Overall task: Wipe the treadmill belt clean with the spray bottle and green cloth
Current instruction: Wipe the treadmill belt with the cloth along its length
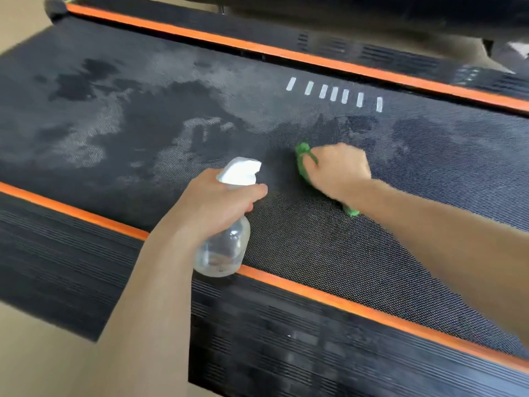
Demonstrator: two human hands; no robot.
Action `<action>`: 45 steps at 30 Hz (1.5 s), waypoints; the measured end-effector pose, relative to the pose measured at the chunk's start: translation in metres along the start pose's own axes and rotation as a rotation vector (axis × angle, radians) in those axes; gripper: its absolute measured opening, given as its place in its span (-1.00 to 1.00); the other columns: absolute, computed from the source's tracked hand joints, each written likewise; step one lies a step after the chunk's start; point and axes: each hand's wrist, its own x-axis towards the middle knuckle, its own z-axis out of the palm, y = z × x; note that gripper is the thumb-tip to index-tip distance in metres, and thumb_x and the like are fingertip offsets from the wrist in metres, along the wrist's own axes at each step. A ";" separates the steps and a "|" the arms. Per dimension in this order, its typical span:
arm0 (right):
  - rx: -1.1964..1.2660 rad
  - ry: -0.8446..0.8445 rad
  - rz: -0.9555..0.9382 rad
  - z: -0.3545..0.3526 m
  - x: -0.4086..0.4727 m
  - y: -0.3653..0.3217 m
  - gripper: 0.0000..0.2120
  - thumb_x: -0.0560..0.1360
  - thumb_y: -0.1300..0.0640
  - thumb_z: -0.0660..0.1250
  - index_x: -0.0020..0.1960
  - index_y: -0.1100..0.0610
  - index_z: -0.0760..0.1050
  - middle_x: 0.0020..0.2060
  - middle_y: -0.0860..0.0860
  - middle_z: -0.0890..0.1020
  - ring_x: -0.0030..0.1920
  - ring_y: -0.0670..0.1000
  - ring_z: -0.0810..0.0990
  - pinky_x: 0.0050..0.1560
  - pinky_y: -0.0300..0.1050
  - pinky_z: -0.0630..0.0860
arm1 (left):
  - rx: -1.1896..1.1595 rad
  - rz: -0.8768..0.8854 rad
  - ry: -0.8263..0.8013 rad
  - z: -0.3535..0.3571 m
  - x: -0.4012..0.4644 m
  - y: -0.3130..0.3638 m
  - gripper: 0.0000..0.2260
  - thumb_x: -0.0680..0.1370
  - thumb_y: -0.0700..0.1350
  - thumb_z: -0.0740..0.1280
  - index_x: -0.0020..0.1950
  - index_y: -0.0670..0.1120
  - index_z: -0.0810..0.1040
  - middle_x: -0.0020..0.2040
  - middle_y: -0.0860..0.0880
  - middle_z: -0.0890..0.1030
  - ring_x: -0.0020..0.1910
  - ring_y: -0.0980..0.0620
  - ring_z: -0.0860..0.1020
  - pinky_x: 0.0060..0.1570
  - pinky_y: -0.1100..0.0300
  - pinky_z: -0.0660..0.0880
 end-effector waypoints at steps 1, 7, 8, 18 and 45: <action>-0.004 -0.031 0.032 0.011 -0.003 -0.005 -0.56 0.66 -0.14 -0.04 -0.24 0.05 0.40 -0.35 0.05 0.54 -0.30 0.16 0.52 -0.25 -0.04 0.38 | 0.000 0.003 -0.003 0.000 0.000 0.001 -0.76 0.52 0.13 0.47 -0.13 -0.04 0.71 -0.38 0.20 0.68 -0.22 0.13 0.62 -0.17 0.18 0.46; 0.081 -0.236 -0.350 -0.003 -0.094 -0.046 -0.59 0.64 -0.18 0.00 -0.24 0.02 0.35 -0.23 0.05 0.61 -0.18 0.19 0.57 -0.20 -0.03 0.35 | -0.022 0.000 0.019 -0.001 0.000 0.002 -0.79 0.52 0.14 0.48 -0.08 0.01 0.71 -0.26 0.16 0.74 -0.12 0.08 0.68 -0.05 0.14 0.54; 0.115 -0.277 -0.417 -0.009 -0.101 -0.044 -0.60 0.63 -0.19 0.00 -0.24 0.02 0.34 -0.21 0.03 0.63 -0.16 0.17 0.58 -0.20 -0.04 0.36 | -0.026 0.002 0.019 -0.001 -0.002 0.002 -0.80 0.51 0.14 0.49 -0.07 0.02 0.71 -0.21 0.12 0.76 -0.08 0.05 0.69 0.02 0.11 0.56; 0.040 -0.057 0.014 0.021 -0.005 -0.026 -0.59 0.66 -0.13 -0.02 -0.20 0.04 0.42 -0.41 -0.03 0.40 -0.26 0.17 0.54 -0.24 -0.03 0.36 | -0.028 -0.020 0.016 -0.006 -0.009 0.002 -0.80 0.51 0.12 0.48 -0.07 0.00 0.72 -0.15 0.09 0.77 -0.04 0.04 0.70 0.09 0.09 0.55; 0.098 -0.005 -0.690 0.021 -0.078 -0.051 -0.58 0.58 -0.09 0.07 -0.34 0.07 0.44 -0.44 0.01 0.53 -0.40 0.16 0.53 -0.39 -0.03 0.49 | 0.034 -0.057 0.060 -0.026 -0.007 -0.010 -0.75 0.50 0.14 0.49 -0.11 -0.04 0.71 -0.35 0.19 0.70 -0.26 0.11 0.61 -0.23 0.16 0.45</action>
